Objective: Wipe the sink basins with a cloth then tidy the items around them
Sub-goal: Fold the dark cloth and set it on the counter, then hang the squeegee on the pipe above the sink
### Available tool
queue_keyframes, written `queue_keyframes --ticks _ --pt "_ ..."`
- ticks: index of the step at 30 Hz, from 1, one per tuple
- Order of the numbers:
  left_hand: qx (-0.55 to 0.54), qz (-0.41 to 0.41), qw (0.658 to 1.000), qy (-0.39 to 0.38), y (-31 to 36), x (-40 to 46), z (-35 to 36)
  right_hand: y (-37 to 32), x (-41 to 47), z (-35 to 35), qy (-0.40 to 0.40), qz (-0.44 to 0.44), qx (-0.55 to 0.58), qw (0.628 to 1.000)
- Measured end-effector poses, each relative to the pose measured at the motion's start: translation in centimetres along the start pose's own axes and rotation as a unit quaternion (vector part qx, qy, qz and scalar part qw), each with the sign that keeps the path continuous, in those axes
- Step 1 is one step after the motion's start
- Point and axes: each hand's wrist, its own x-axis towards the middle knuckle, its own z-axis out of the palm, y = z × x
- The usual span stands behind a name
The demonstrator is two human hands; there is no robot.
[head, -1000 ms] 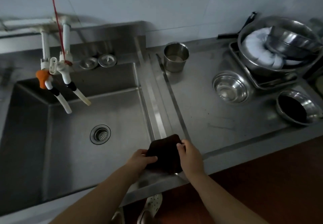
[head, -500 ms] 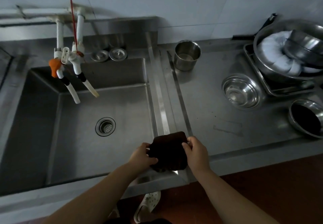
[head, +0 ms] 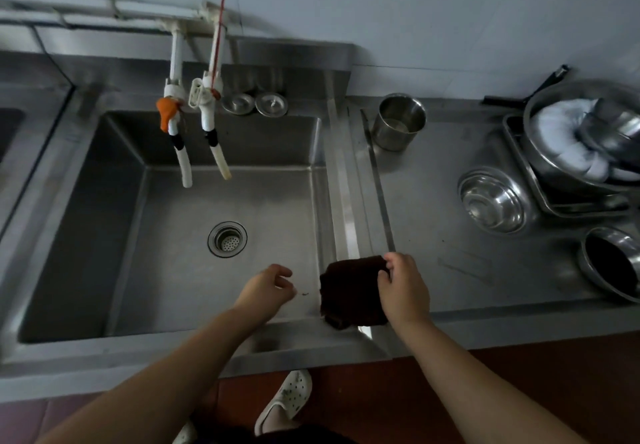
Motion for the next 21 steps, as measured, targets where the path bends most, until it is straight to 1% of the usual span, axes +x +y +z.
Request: queue_keyframes --ticks 2,5,7,9,14,17,21 --pt "0.038 0.032 0.999 0.019 -0.3 -1.2 -2.1 -2.3 -0.2 0.1 -0.015 -0.063 -0.032 0.997" --pt "0.08 0.051 0.995 0.044 -1.6 -3.6 -5.5 -6.2 -1.2 1.0 -0.092 -0.159 -0.103 0.977" --pt "0.071 0.056 0.993 0.07 -3.0 -5.3 -8.0 -9.1 -2.2 2.2 -0.147 -0.202 -0.143 0.958" --pt "0.053 0.057 0.992 0.102 -4.9 -7.3 -10.6 -12.3 -3.4 3.9 -0.184 -0.221 -0.161 0.944" --pt "0.035 0.051 0.982 0.181 -11.6 -13.2 -17.6 -20.5 -7.8 8.3 -0.2 -0.267 -0.175 0.926" --pt "-0.005 0.043 0.973 0.226 -16.6 -17.2 -22.0 -25.9 -11.4 11.1 -0.21 -0.292 -0.188 0.914" --pt "-0.028 0.02 0.962 0.27 -23.2 -22.3 -27.6 -33.2 -16.7 15.3 -0.222 -0.328 -0.185 0.899"
